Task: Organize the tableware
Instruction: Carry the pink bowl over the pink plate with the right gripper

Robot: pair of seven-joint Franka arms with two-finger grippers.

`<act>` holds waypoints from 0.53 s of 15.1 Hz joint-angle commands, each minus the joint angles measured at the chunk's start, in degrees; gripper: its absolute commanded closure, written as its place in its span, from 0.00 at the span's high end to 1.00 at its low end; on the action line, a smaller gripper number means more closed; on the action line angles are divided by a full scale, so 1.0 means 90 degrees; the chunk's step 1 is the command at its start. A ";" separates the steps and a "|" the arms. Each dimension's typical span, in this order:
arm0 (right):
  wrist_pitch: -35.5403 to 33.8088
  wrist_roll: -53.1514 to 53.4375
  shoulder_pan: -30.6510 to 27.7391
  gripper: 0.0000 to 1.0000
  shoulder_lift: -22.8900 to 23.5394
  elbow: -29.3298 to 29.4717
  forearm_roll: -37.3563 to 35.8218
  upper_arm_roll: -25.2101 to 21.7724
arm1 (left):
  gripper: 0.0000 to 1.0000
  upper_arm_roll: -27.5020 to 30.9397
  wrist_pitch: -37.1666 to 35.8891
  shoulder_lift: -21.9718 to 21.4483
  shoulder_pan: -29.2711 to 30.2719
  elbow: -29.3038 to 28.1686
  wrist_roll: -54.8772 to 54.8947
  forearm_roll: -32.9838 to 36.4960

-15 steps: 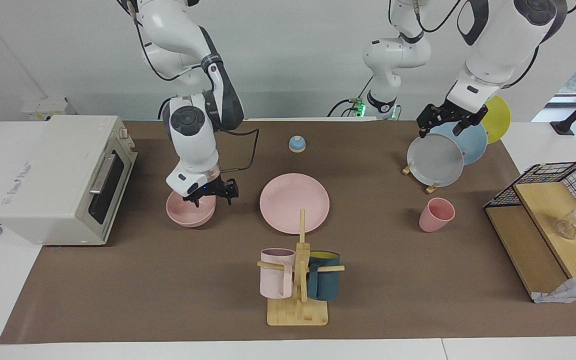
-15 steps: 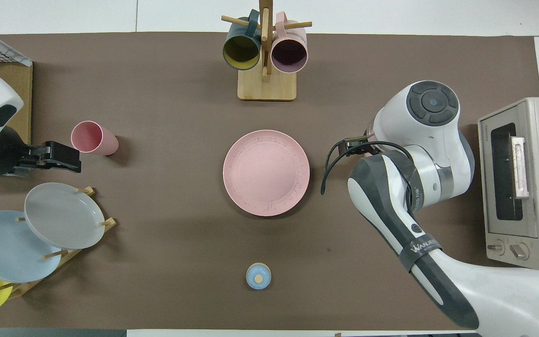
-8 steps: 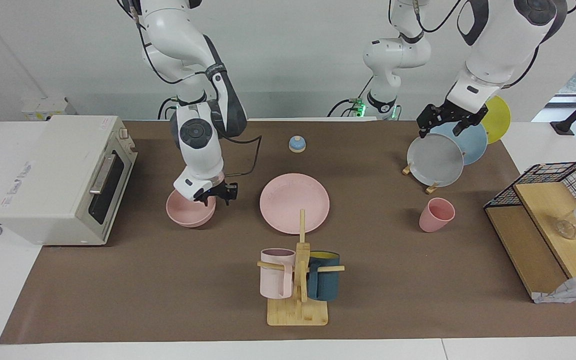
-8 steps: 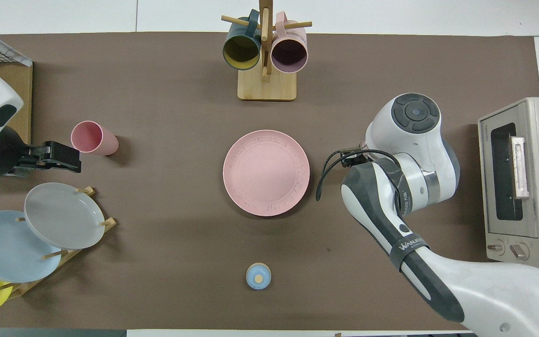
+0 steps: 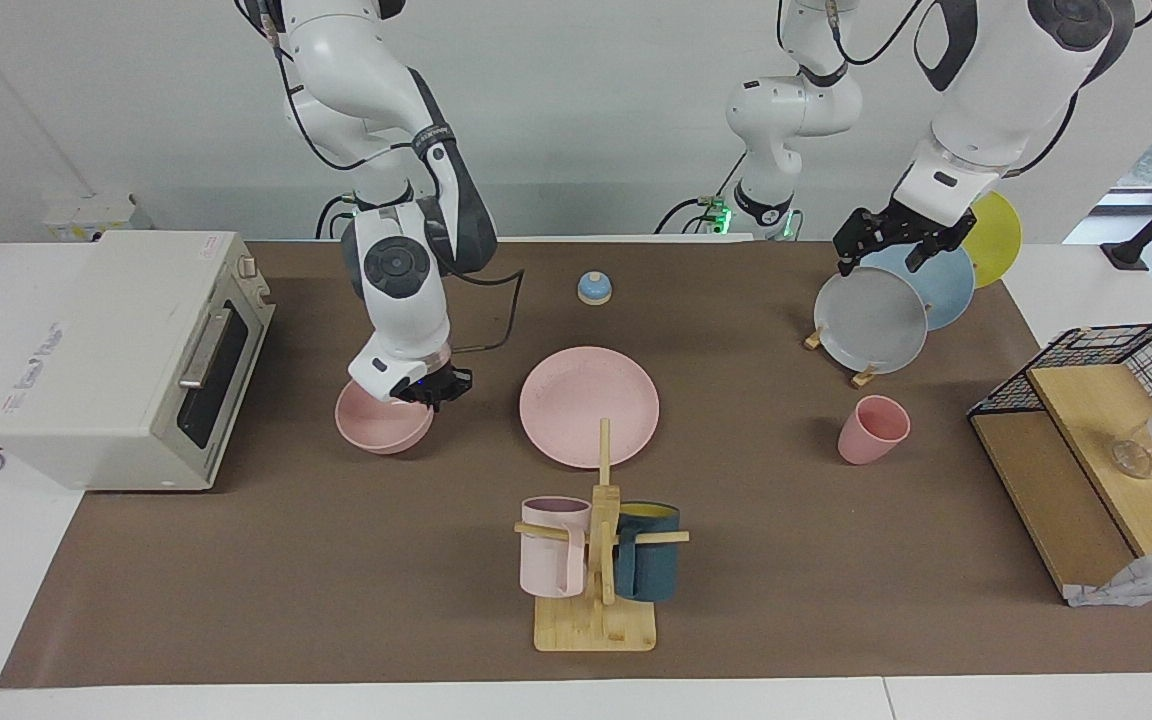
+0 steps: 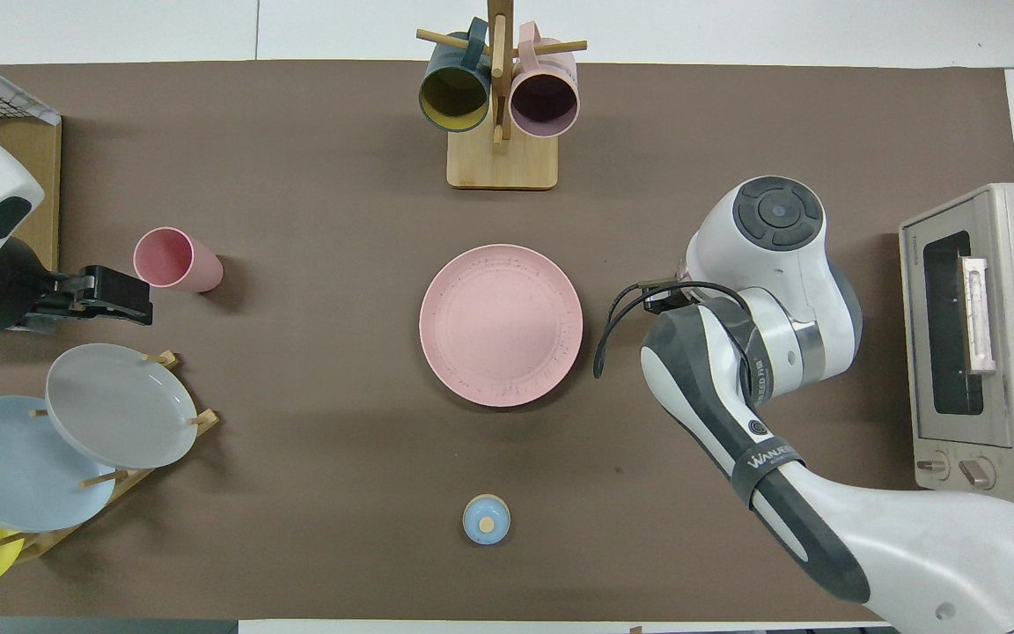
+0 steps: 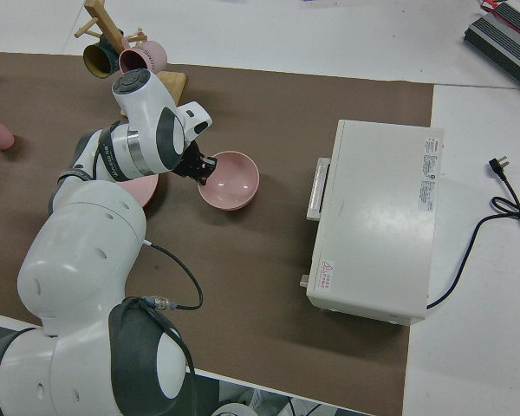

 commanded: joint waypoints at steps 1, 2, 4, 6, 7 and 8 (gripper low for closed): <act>-0.1136 0.0730 0.0499 0.00 0.0816 0.1834 0.0039 0.0053 | 1.00 -0.0044 -0.0038 -0.0108 0.0097 -0.0057 -0.0037 -0.0036; -0.1178 0.1072 0.0646 0.00 0.0953 0.2081 0.0078 0.0072 | 1.00 -0.0044 -0.0028 -0.0108 0.0097 -0.0057 -0.0037 -0.0036; -0.1168 0.1765 0.1113 0.00 0.1401 0.2666 0.0088 0.0326 | 1.00 -0.0044 -0.0019 -0.0108 0.0088 -0.0057 -0.0056 -0.0036; -0.1062 0.2362 0.1573 0.00 0.1929 0.3429 0.0059 0.0336 | 1.00 -0.0034 0.0021 -0.0108 0.0097 -0.0047 -0.0066 -0.0036; -0.0809 0.2422 0.1633 0.00 0.1989 0.3480 0.0098 0.0346 | 1.00 -0.0024 0.0021 -0.0108 0.0107 -0.0047 -0.0056 -0.0036; -0.0614 0.2423 0.1634 0.00 0.2000 0.3480 0.0098 0.0375 | 1.00 -0.0024 0.0040 -0.0108 0.0126 -0.0057 -0.0066 -0.0036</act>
